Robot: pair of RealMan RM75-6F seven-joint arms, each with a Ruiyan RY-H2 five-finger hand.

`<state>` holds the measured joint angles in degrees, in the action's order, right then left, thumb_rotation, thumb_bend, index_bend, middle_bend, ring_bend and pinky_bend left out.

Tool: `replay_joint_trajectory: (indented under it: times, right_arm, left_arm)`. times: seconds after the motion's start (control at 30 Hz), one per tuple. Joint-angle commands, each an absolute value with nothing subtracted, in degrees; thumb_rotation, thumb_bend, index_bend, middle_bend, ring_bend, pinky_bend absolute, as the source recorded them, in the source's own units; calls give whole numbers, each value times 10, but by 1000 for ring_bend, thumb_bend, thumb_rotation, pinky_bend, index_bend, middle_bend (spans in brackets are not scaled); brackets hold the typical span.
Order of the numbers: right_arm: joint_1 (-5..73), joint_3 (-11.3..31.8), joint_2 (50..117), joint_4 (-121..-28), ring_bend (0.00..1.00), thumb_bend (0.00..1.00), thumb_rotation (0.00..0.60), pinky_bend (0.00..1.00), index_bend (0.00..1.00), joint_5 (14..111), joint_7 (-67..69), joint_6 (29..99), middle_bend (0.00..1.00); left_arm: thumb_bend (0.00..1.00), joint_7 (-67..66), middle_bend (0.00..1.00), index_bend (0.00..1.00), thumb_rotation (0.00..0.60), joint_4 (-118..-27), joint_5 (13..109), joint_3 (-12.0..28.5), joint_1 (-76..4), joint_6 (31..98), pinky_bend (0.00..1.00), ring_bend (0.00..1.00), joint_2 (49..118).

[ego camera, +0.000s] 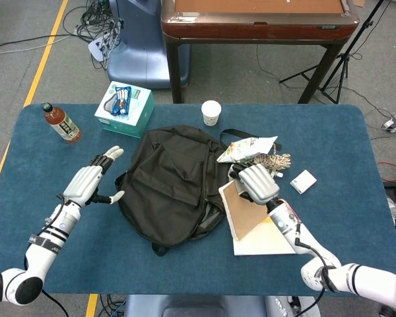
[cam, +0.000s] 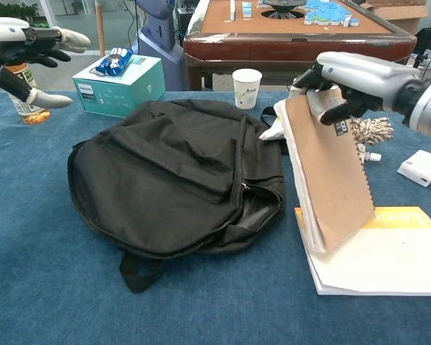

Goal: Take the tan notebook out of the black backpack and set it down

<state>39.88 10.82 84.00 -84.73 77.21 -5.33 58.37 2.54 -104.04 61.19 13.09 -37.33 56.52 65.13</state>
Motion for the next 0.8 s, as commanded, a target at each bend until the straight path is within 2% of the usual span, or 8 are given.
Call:
replay_joint_trajectory:
  times: [0.03, 0.13, 0.3, 0.47, 0.53, 0.63, 0.8]
  right_arm:
    - [410, 126, 845, -850, 0, 522, 600, 101, 0, 750, -72, 576, 0]
    - [408, 133, 837, -857, 0, 495, 600, 49, 0, 750, -79, 592, 0]
    - [387, 140, 803, -891, 7, 494, 600, 55, 4, 754, -84, 631, 19]
    - [330, 117, 748, -940, 197, 495, 600, 287, 221, 792, -112, 716, 252]
    - [303, 102, 721, -966, 274, 494, 600, 386, 309, 797, -106, 737, 316]
    - [265, 79, 685, -994, 346, 494, 600, 445, 379, 807, -106, 767, 375]
    - [204, 42, 645, -1020, 367, 494, 600, 465, 422, 818, -125, 815, 402]
  left_arm:
    - [235, 21, 0, 0, 600, -1038, 616, 129, -368, 573, 19, 0, 647]
    - [234, 18, 0, 0, 600, -1031, 621, 127, -359, 587, 19, 0, 645]
    - [234, 24, 0, 0, 600, -1002, 629, 124, -342, 612, 19, 0, 648]
    - [234, 19, 0, 0, 600, -974, 650, 108, -314, 641, 19, 0, 641]
    - [234, 19, 0, 0, 600, -963, 660, 103, -299, 664, 19, 0, 639]
    - [234, 24, 0, 3, 600, -949, 675, 97, -272, 705, 18, 0, 642]
    - [234, 31, 0, 51, 600, -939, 701, 79, -231, 753, 18, 0, 644]
